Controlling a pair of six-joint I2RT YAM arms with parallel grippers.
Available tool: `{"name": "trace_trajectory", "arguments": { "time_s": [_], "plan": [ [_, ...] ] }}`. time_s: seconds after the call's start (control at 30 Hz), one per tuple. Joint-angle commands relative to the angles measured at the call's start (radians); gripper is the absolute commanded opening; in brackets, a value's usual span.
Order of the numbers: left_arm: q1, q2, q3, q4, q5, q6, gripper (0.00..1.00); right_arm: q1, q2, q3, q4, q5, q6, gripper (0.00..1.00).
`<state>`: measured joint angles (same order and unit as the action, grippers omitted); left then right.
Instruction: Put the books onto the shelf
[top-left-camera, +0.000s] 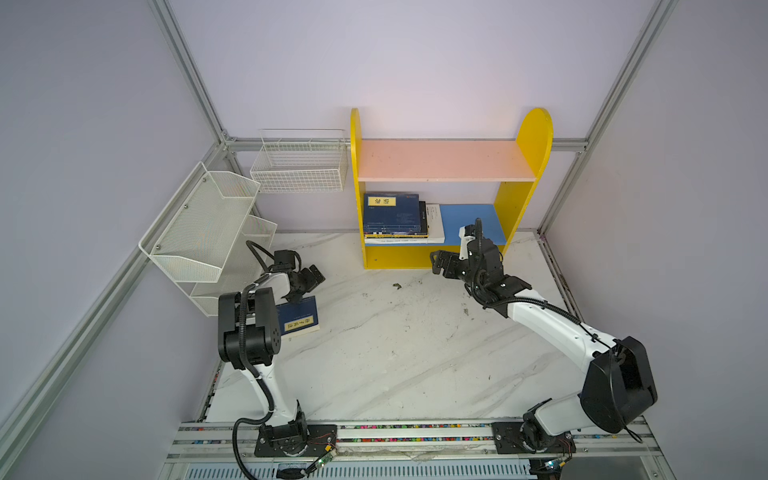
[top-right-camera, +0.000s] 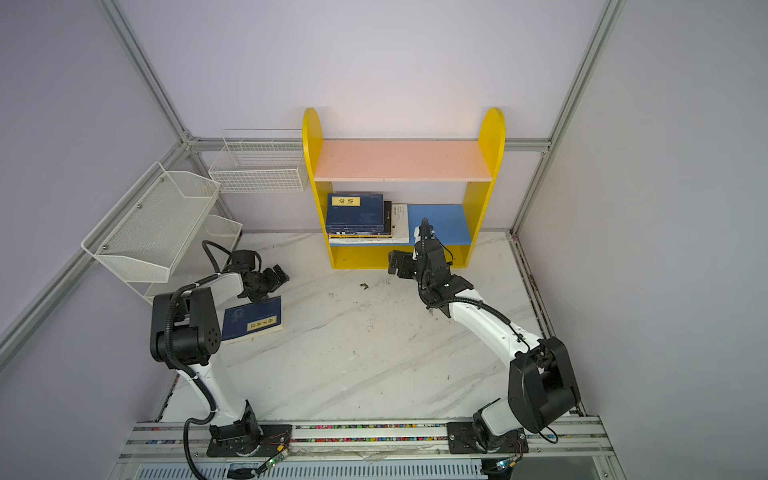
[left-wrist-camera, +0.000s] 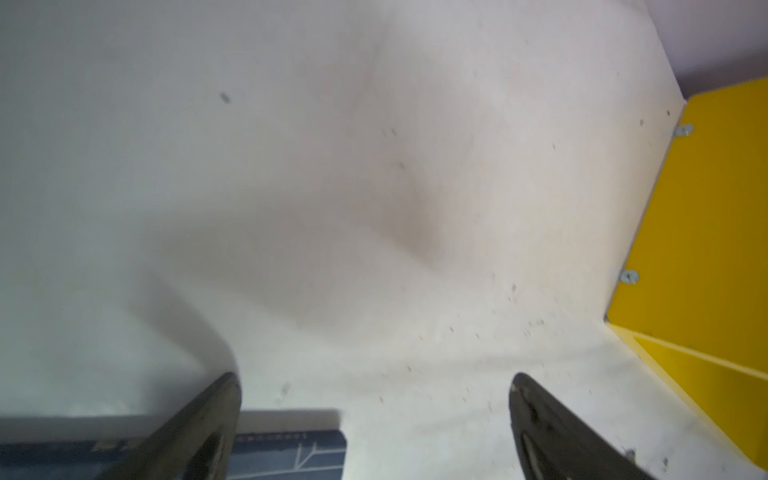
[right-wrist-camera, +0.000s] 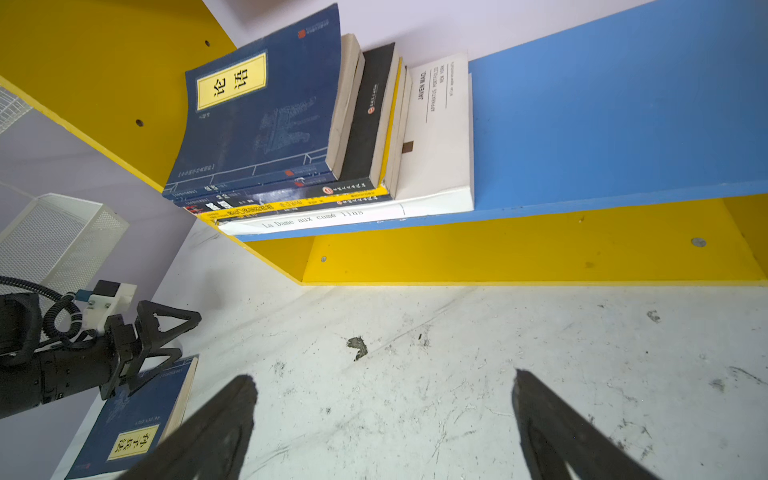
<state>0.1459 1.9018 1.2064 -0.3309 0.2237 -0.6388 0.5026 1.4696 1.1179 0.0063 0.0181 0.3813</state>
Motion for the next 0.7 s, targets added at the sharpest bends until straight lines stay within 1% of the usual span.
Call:
{"name": "trace_trajectory", "arguments": {
  "time_s": [0.0,0.1,0.2,0.27,0.33,0.43,0.5,0.6,0.67],
  "plan": [
    [-0.101,-0.015,-0.093,-0.074,0.100,-0.083,1.00,0.007,-0.021,-0.022,0.062,-0.029,0.016,0.97],
    [-0.154,-0.072,-0.116,-0.069,0.054,-0.104,1.00,0.007,-0.023,-0.040,0.078,-0.039,0.024,0.97],
    [-0.161,-0.162,-0.154,-0.066,-0.062,-0.114,1.00,0.008,-0.029,-0.053,0.077,-0.047,0.028,0.97],
    [-0.159,-0.230,-0.163,-0.104,-0.198,-0.072,1.00,0.007,-0.035,-0.061,0.071,-0.051,0.030,0.97],
    [-0.154,-0.277,-0.156,-0.148,-0.328,-0.003,1.00,0.007,-0.043,-0.071,0.070,-0.052,0.033,0.97],
    [-0.118,-0.304,-0.147,-0.194,-0.459,0.100,1.00,0.007,-0.052,-0.081,0.063,-0.052,0.033,0.97],
    [-0.060,-0.300,-0.150,-0.215,-0.470,0.120,1.00,0.008,-0.054,-0.080,0.056,-0.052,0.032,0.97],
    [0.032,-0.301,-0.197,-0.179,-0.443,0.137,1.00,0.007,-0.055,-0.075,0.044,-0.051,0.027,0.97],
    [0.077,-0.285,-0.220,-0.159,-0.457,0.159,1.00,0.007,-0.055,-0.068,0.033,-0.049,0.024,0.97]
  ]
}}
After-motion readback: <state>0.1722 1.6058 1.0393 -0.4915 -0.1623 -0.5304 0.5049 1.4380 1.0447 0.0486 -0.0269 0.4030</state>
